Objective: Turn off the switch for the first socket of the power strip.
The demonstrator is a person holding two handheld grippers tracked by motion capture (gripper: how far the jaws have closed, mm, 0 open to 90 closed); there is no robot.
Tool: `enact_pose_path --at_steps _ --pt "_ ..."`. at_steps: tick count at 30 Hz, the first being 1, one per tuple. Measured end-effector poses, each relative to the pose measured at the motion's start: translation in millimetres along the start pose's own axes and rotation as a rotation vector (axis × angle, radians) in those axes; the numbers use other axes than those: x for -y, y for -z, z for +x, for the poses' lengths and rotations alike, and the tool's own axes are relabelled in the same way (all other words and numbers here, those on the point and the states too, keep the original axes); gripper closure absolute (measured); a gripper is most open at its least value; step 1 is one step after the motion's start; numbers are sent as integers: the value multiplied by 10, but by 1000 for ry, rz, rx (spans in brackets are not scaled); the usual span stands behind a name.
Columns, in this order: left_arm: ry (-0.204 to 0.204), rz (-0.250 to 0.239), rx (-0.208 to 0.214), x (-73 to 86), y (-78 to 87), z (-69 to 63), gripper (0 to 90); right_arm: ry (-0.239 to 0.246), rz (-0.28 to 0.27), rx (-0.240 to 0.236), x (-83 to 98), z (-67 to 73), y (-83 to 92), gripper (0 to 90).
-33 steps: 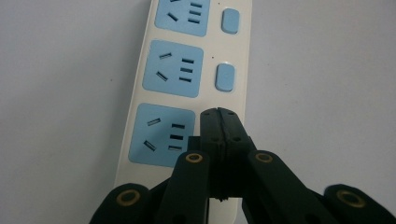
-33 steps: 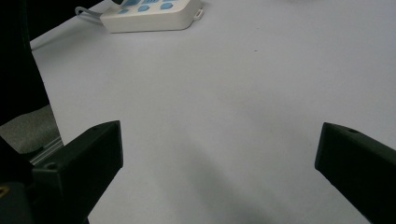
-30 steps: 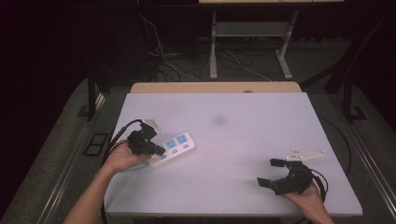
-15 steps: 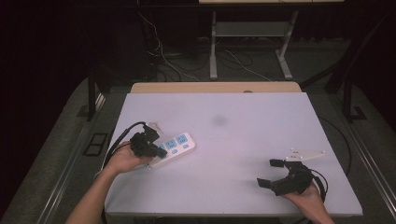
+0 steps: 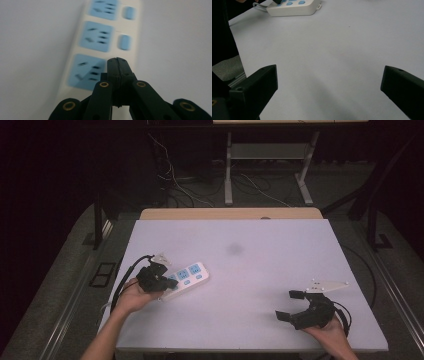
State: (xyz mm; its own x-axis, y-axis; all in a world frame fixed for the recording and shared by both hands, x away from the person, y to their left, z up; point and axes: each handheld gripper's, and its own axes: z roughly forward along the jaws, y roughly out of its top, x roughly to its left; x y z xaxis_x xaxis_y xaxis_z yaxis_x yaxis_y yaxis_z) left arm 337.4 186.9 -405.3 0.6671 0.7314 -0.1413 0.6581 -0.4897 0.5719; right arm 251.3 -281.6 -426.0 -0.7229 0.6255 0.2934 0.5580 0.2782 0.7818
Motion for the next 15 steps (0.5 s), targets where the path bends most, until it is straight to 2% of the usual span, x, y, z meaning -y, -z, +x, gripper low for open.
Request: enact_pose_path --at_steps 1,4,10,12,15 --pt "15 -37 -12 31 -15 -28 897 0 -3 1 0 -5 2 7" --pt "-1 -66 -16 60 -43 -99 898 -3 -2 0 -1 -8 -4 7" --pt "2 -69 -34 61 -50 -133 900 -3 -2 -1 1 -5 -4 7" --pt "12 -70 -24 67 -50 -139 900 -4 0 1 1 -7 -7 7" --pt "-19 -59 -25 72 -43 -167 900 -2 1 0 2 0 -11 7"
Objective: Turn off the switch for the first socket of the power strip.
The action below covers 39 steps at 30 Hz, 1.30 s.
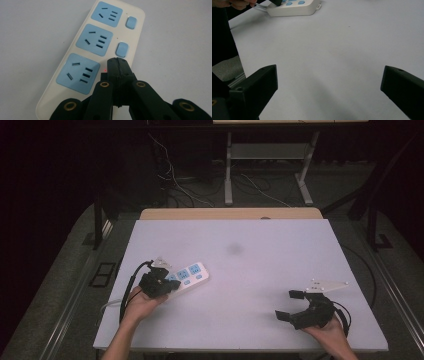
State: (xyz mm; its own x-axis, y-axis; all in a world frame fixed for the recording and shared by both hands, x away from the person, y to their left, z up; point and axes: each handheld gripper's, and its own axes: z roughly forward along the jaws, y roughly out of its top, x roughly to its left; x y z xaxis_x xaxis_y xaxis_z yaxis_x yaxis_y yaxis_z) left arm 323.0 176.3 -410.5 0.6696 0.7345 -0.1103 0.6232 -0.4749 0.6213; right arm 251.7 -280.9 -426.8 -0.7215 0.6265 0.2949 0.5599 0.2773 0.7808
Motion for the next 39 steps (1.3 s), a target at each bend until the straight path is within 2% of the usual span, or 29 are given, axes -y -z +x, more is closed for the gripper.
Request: enact_pose_path --at_steps 2,7,12,18,21,29,36,37,38,39 --pt "13 -4 -2 3 -3 -1 900 0 0 0 0 1 0 7" --pt "44 -4 23 7 -4 41 900 3 2 -2 3 2 -1 7" --pt "110 -9 75 34 -8 127 900 5 3 -11 9 7 -3 7" --pt "142 -33 120 80 -13 192 900 8 0 -14 17 9 11 7" --pt "133 -29 122 72 -12 190 900 5 -1 -12 16 4 15 7" --pt "99 -8 96 29 -9 158 899 0 -4 -4 14 -1 16 7" --pt "114 -3 105 11 -11 171 899 0 -5 -4 10 -8 18 7" --pt "127 -25 119 -1 6 178 899 0 -6 -3 10 -8 19 7" --pt "107 -4 94 -32 7 167 899 -1 -5 -3 9 -8 21 7" --pt "107 -4 94 -32 7 167 899 -1 -5 -3 9 -8 21 7"
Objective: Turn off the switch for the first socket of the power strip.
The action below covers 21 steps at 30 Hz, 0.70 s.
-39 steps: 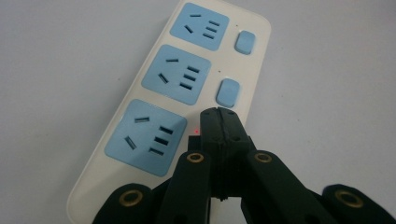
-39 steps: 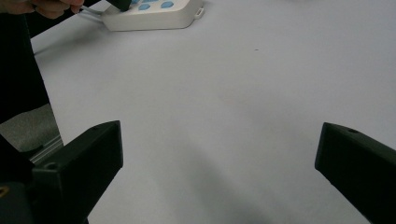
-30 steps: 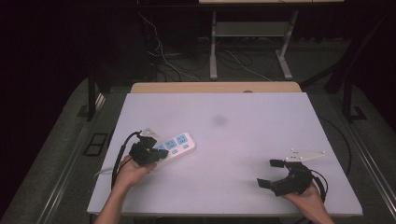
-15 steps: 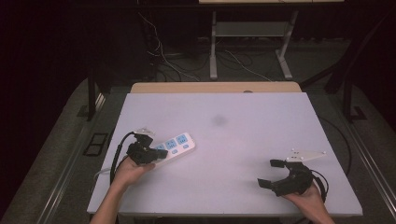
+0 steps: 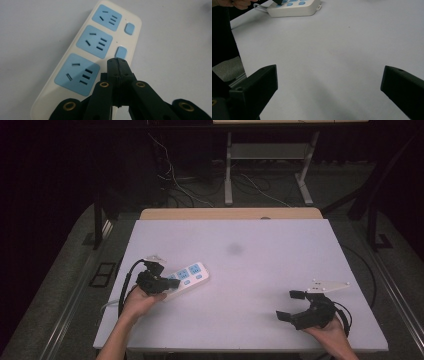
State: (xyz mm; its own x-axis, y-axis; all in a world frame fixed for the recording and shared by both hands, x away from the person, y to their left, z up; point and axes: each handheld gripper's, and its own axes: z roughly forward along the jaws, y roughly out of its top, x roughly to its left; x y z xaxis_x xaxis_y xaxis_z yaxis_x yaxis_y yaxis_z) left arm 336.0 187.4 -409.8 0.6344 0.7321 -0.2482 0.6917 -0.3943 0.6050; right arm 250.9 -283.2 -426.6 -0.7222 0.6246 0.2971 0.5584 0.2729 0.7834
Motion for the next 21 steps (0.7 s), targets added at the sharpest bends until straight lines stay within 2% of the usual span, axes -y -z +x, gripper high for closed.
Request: enact_pose_path --at_steps 5,11,18,21 --pt "-23 8 -2 -54 13 -27 898 1 -7 2 -3 -3 13 7" --pt "-22 -26 -5 -98 89 -1 898 2 -7 3 -2 -1 15 7" --pt "-3 -90 -1 -122 239 39 897 2 -7 3 -4 -1 16 7" --pt "10 -145 -8 -112 327 40 895 2 -6 3 -4 1 18 7"
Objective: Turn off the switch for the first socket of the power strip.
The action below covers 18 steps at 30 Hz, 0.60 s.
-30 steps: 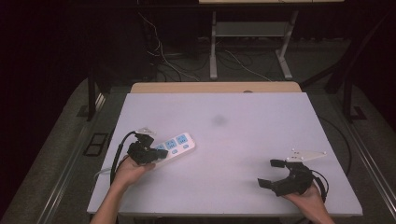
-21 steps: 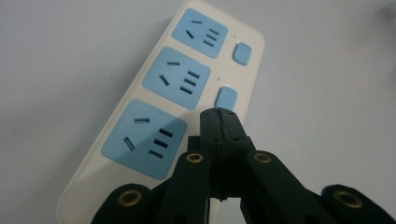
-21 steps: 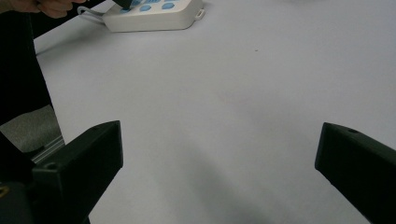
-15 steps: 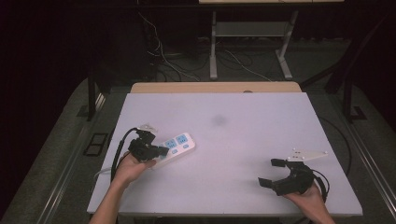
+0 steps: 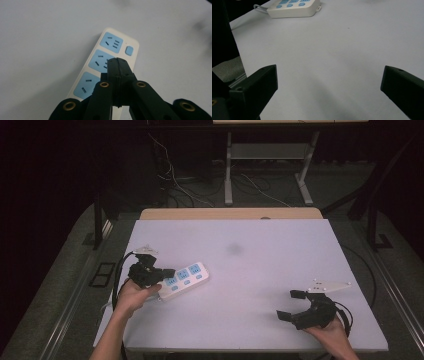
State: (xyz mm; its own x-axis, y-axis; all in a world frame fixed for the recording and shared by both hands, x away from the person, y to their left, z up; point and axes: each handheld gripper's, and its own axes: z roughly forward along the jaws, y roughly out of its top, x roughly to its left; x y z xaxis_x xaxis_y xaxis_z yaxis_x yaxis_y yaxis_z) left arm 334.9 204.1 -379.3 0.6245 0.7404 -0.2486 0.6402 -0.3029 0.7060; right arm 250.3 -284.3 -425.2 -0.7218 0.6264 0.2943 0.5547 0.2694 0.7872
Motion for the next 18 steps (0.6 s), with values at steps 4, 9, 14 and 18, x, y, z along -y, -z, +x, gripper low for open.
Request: enact_pose_path --at_steps 4,9,14,18 --pt "-4 -40 2 7 60 -17 837 2 -1 -3 -2 7 2 7" --pt "-22 -72 11 15 120 -89 498 1 0 -5 -1 11 2 7" --pt "-63 -125 19 75 173 -198 192 3 -2 -5 -2 15 4 7" --pt "-56 -153 23 120 193 -254 86 4 -3 -5 -2 18 4 7"
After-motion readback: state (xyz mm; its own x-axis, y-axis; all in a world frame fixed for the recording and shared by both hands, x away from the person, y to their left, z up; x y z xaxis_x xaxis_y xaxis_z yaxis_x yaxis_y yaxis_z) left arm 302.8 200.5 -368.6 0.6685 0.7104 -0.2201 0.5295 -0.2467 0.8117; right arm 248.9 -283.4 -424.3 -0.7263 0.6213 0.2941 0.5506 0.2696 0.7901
